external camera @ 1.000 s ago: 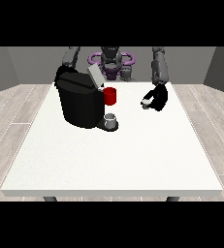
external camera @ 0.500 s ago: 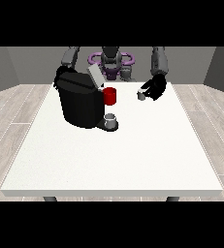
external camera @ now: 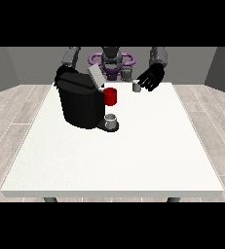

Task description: Insert the coffee pod into the coffee machine and close the lid

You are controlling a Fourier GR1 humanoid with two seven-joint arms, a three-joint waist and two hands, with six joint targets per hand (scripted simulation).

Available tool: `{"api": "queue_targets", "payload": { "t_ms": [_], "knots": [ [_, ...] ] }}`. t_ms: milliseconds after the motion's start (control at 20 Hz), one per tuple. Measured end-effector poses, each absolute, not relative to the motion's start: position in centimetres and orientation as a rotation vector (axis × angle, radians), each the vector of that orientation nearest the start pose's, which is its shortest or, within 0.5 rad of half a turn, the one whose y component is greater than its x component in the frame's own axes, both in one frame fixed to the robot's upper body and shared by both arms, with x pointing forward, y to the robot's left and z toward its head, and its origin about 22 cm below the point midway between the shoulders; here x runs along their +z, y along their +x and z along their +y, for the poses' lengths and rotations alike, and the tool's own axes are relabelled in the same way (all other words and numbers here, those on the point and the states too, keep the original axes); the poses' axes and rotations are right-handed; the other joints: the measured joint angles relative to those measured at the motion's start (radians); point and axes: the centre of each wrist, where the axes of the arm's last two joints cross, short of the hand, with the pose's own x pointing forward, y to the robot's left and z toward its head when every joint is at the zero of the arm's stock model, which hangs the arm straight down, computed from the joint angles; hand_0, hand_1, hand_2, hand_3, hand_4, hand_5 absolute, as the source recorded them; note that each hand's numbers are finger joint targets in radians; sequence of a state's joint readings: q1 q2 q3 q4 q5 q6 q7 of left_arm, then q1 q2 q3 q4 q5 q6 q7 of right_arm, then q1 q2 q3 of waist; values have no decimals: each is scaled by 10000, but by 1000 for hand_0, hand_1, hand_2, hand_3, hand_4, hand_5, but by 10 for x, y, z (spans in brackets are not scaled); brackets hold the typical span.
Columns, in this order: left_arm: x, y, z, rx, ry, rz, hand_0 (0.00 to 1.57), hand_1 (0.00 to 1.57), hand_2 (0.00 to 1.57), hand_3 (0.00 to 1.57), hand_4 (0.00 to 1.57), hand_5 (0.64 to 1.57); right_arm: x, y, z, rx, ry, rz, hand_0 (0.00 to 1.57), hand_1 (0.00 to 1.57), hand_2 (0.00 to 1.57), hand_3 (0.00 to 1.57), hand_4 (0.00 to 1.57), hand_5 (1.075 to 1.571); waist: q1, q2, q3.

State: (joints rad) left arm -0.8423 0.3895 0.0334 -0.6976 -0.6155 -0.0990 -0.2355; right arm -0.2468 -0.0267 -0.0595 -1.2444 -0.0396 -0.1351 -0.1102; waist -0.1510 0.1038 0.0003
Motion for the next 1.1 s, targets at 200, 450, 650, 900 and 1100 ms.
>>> {"api": "queue_targets", "payload": {
  "t_ms": [200, 450, 650, 900, 1100],
  "knots": [
    [120, 433, 292, -9141, 6139, -15683, 1256, 1256, 1327, 1277, 536, 1571, -6, 301, -213, -637, -496, -16027, 0, 0, 0, 0, 504, 1571, -380, 118, -1],
    [147, 441, 289, -8866, 6623, -15861, 1272, 1272, 1307, 1244, 512, 1571, 10, 305, -215, -235, -394, -16118, 0, 0, 0, 0, 492, 1571, -771, 108, -2],
    [185, 448, 292, -8360, 6866, -16354, 1255, 1255, 1287, 1219, 471, 1571, 19, 309, -209, -154, -386, -16543, 0, 0, 0, 0, 509, 1571, -1018, 531, -3],
    [214, 454, 281, -8201, 7050, -16694, 1278, 1278, 1332, 1265, 519, 1571, 33, 316, -204, -69, -450, -16818, 0, 0, 0, 0, 548, 1571, -1320, 881, -2],
    [236, 456, 282, -8207, 7326, -16991, 1262, 1262, 1297, 1237, 494, 1571, 37, 317, -202, -75, -512, -17186, 0, 0, 0, 0, 480, 1571, -1420, 1181, -2]
  ]
}}
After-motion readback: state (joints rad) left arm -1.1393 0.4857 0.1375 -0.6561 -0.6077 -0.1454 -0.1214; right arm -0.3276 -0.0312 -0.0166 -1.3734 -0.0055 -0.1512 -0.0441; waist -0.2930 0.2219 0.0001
